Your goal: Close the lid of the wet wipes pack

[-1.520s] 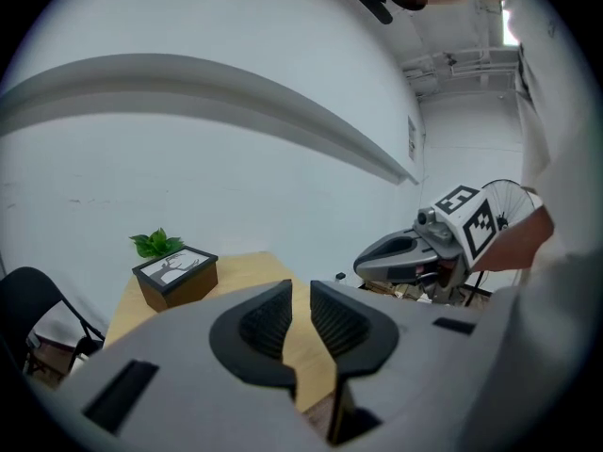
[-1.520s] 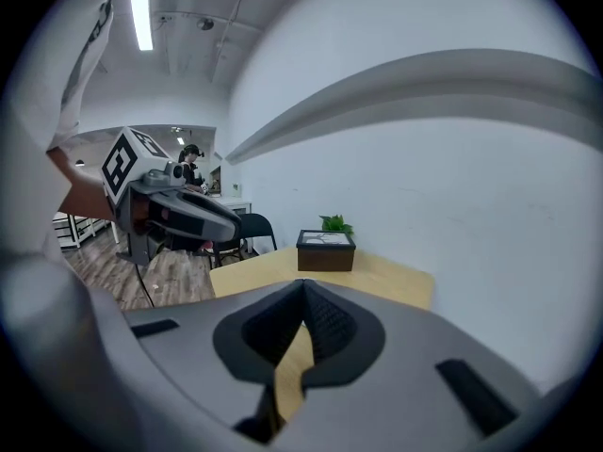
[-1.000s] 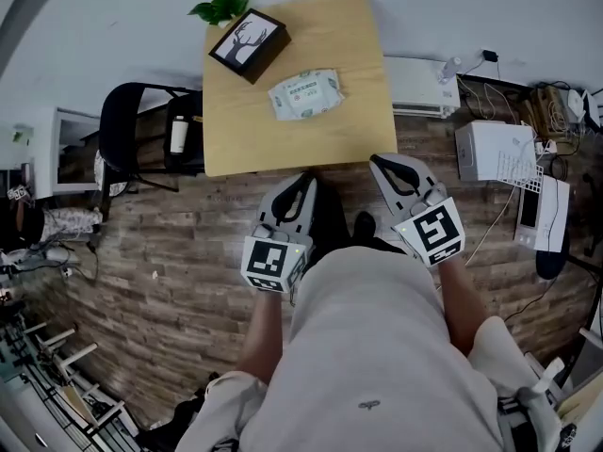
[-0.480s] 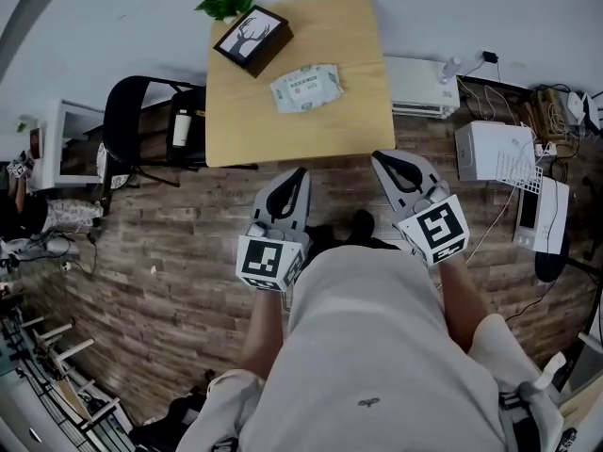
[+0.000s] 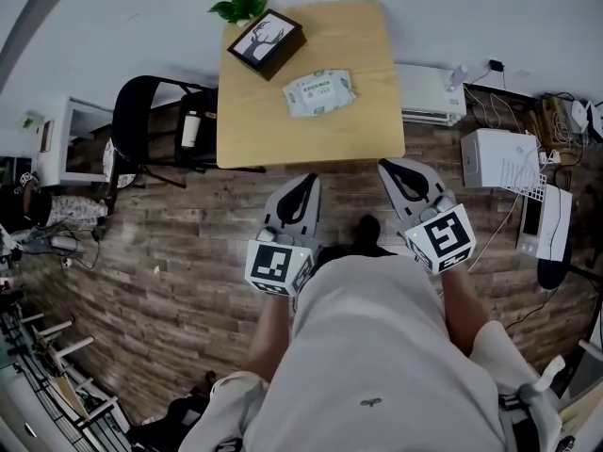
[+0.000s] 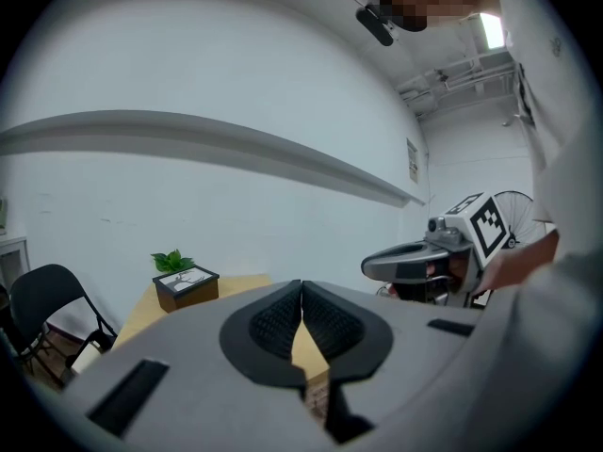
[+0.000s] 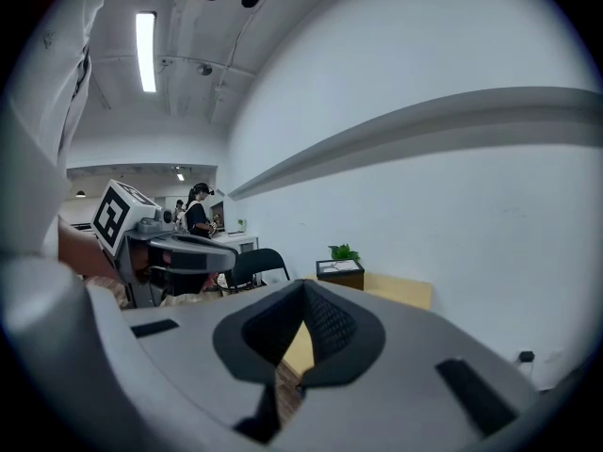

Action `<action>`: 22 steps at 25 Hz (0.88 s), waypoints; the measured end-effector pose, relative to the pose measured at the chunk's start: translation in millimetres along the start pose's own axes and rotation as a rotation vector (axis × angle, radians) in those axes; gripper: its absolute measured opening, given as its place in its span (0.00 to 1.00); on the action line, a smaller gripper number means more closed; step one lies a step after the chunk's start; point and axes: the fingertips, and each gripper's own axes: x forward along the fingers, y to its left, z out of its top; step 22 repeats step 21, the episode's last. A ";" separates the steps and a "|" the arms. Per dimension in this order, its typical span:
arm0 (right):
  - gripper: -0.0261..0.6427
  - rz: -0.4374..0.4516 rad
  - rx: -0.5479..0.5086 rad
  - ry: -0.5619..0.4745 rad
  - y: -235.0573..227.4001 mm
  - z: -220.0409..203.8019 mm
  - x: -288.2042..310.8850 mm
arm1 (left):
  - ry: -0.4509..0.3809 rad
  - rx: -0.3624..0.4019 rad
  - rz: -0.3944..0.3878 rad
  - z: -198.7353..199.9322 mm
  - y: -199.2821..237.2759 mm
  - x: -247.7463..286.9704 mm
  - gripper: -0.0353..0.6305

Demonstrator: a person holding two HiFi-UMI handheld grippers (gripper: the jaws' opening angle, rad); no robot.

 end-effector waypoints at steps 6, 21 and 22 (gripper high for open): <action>0.04 0.023 0.014 0.001 10.5 -2.3 1.6 | 0.013 -0.012 0.011 -4.3 -0.4 -4.2 0.06; 0.04 0.031 0.012 0.014 -2.9 -10.8 -5.8 | 0.025 0.001 0.016 -5.3 -9.4 8.6 0.06; 0.04 0.031 0.012 0.014 -2.9 -10.8 -5.8 | 0.025 0.001 0.016 -5.3 -9.4 8.6 0.06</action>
